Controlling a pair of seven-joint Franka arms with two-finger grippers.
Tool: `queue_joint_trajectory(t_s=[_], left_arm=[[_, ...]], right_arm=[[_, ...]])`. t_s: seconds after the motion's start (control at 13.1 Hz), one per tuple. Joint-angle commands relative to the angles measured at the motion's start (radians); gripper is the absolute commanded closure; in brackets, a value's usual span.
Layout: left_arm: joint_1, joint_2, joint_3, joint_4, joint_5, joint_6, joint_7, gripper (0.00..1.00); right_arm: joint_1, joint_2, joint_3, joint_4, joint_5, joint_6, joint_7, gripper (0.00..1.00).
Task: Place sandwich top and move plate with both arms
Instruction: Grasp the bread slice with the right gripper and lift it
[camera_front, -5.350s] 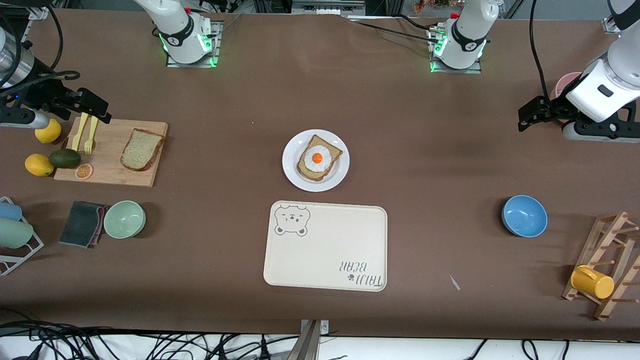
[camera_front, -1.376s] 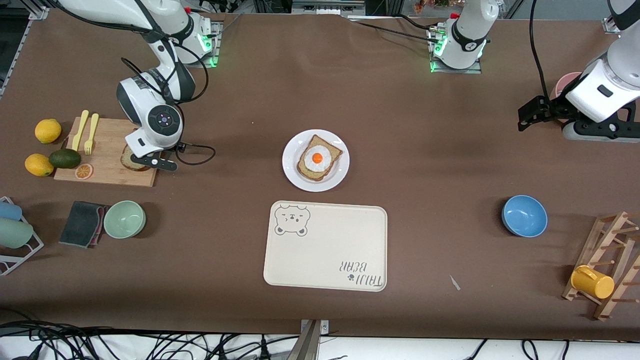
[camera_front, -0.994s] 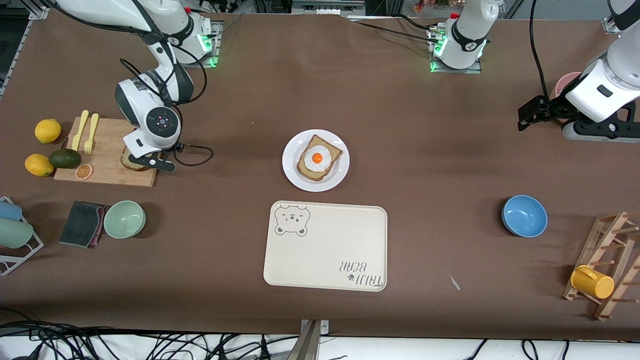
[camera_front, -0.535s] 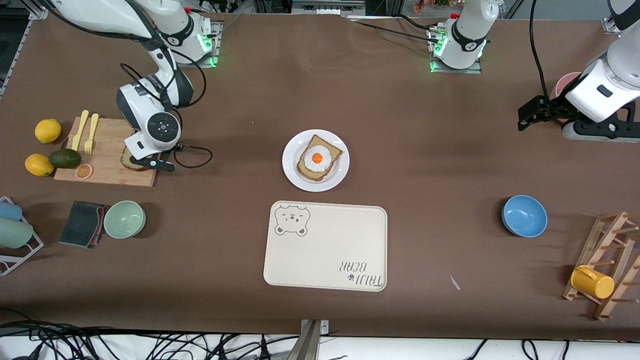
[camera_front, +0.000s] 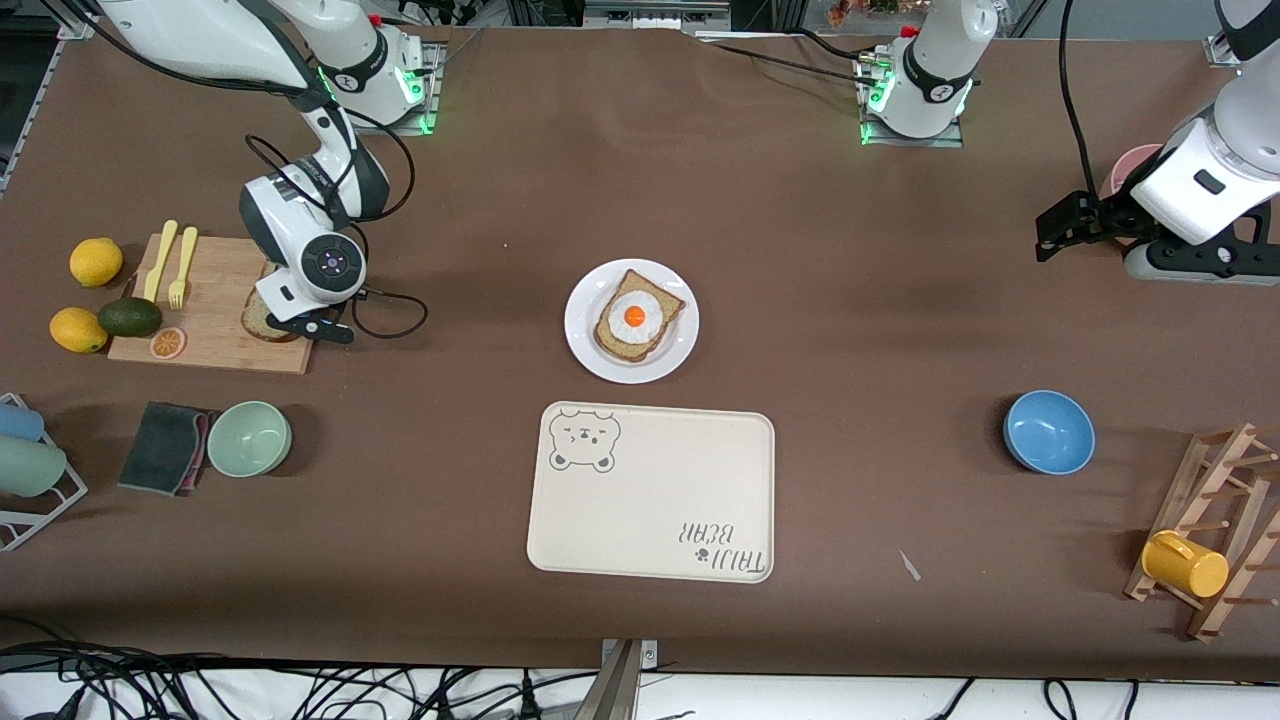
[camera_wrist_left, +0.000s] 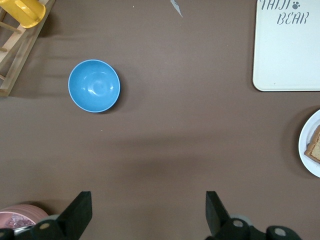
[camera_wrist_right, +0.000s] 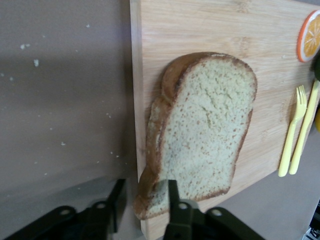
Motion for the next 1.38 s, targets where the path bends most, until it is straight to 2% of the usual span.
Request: queue_joint_trajectory(t_s=[0.0,0.31,0.38,0.54,0.61,0.92,1.07,1.3], left_arm=[[0.003,0.0,-0.001,0.012,-0.013,-0.017,-0.002,0.0],[0.003,-0.002,0.001,0.01,-0.013,-0.029,-0.002,0.0],[0.003,-0.002,-0.001,0.01,-0.013,-0.032,-0.002,0.0],[0.003,-0.002,-0.001,0.01,-0.013,-0.032,-0.002,0.0],[0.003,-0.002,-0.001,0.012,-0.013,-0.032,-0.002,0.0],[0.003,-0.002,-0.001,0.01,-0.013,-0.032,-0.002,0.0],[0.003,-0.002,-0.001,0.012,-0.013,-0.032,-0.002,0.0],[0.003,-0.002,-0.001,0.012,-0.013,-0.032,-0.002,0.0]], right_arm=[[-0.005,0.003,-0.005,0.007,-0.02,-0.014,0.022,0.65],[-0.005,0.02,-0.021,0.004,-0.019,-0.017,0.022,0.66],[-0.005,0.01,-0.021,0.001,-0.019,-0.037,0.021,0.71],[-0.003,-0.003,-0.018,0.001,-0.019,-0.051,0.021,0.97],[-0.003,-0.004,-0.018,-0.001,-0.019,-0.044,0.022,1.0],[-0.003,-0.053,0.006,-0.001,-0.02,-0.08,0.002,1.0],[-0.003,-0.121,0.061,0.009,-0.02,-0.148,-0.069,1.0],[0.072,-0.211,0.064,0.033,-0.007,-0.175,-0.143,1.0]])
